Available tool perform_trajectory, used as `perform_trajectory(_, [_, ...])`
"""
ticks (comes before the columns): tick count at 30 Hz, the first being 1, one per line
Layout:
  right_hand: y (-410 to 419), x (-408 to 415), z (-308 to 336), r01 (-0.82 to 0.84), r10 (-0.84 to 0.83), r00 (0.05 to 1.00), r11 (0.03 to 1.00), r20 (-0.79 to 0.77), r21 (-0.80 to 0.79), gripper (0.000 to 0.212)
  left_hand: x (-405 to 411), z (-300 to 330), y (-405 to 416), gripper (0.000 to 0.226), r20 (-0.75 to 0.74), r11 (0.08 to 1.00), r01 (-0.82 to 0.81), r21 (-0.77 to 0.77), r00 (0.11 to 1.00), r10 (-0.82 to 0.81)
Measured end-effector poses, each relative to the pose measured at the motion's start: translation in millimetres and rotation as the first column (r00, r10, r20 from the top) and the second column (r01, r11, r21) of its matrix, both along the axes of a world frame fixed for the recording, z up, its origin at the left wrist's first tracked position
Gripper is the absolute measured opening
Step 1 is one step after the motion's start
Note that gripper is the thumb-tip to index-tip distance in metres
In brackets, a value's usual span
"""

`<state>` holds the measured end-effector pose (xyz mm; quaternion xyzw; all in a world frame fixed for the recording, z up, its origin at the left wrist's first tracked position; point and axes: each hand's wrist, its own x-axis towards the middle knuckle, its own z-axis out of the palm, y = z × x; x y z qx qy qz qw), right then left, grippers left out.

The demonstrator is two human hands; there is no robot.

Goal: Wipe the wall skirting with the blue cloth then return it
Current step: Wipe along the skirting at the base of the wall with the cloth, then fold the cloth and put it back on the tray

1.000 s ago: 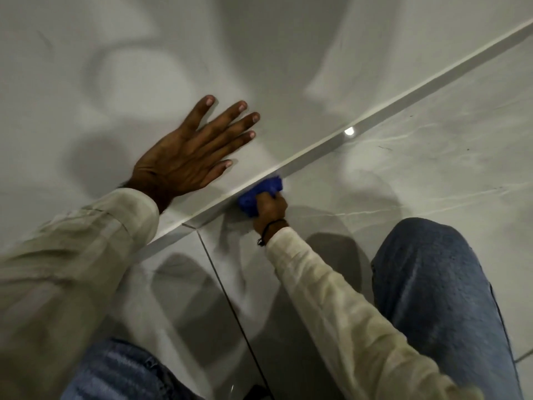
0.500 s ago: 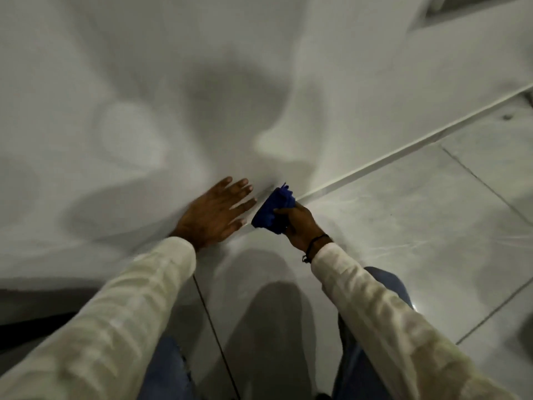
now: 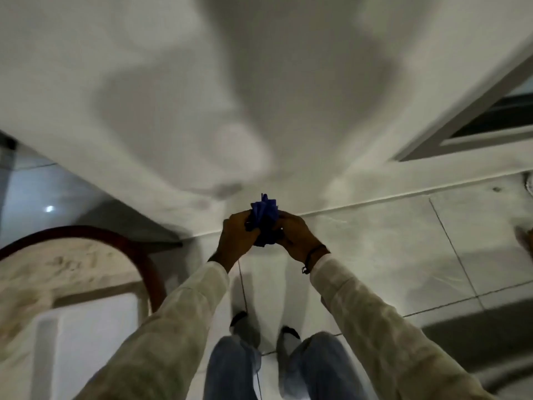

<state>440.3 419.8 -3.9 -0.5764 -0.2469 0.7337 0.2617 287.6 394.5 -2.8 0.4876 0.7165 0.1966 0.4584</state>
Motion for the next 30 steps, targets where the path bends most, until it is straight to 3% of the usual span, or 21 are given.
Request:
perform_trajectory(4, [-9.1, -42.8, 73.0, -0.201, 0.199, 0.976, 0.979, 0.09, 0.022, 0.041, -48.3, 68.6, -39.8, 0.015, 0.173, 0.919, -0.394, -0.018, 0.904, 0.391])
perform_trajectory(7, [-16.1, -83.2, 91.2, -0.376, 0.363, 0.919, 0.924, 0.152, 0.068, 0.042, -85.8, 91.5, -81.0, 0.006, 0.323, 0.797, -0.6, -0.071, 0.742, 0.587])
perform_trajectory(9, [-24.7, -117.1, 93.0, -0.487, 0.466, 0.866, 0.868, 0.183, 0.096, 0.042, -111.0, 91.8, -114.4, 0.022, 0.378, 0.686, -0.723, -0.08, 0.615, 0.692])
perform_trajectory(11, [-39.9, -159.2, 90.2, -0.619, 0.589, 0.779, 0.777, 0.212, 0.114, 0.039, -136.5, 86.8, -152.2, 0.04, 0.397, 0.534, -0.836, -0.126, 0.45, 0.8])
perform_trajectory(14, [-65.1, -219.4, 75.8, -0.796, 0.735, 0.603, 0.583, 0.312, 0.164, 0.04, -170.4, 65.8, -204.6, 0.021, 0.303, 0.352, -0.919, -0.177, 0.289, 0.908])
perform_trajectory(19, [-108.5, -304.9, 32.0, -0.954, 0.748, 0.298, 0.221, 0.592, 0.202, 0.042, -219.8, 5.9, -284.8, 0.033, 0.104, 0.078, -0.964, -0.253, 0.053, 0.993])
perform_trajectory(21, [-123.6, -329.7, 6.4, -0.979, 0.734, 0.186, 0.08, 0.653, 0.188, 0.039, -228.2, -14.6, -311.0, 0.032, 0.053, 0.028, -0.955, -0.296, 0.013, 0.999])
perform_trajectory(25, [-149.1, -363.3, -33.1, -0.98, 0.716, 0.016, -0.125, 0.698, 0.151, 0.027, -233.2, -43.8, -346.2, 0.036, -0.017, 0.023, -0.934, -0.356, 0.031, 0.999])
perform_trajectory(28, [-164.8, -378.5, -53.8, -0.963, 0.683, -0.062, -0.233, 0.727, 0.137, 0.025, -236.1, -58.8, -360.8, 0.04, -0.05, 0.012, -0.923, -0.386, 0.034, 0.998])
perform_trajectory(30, [-172.6, -382.1, -61.4, -0.957, 0.676, -0.073, -0.254, 0.734, 0.138, 0.031, -237.7, -62.6, -367.6, 0.04, -0.03, 0.029, -0.905, -0.425, 0.046, 0.998])
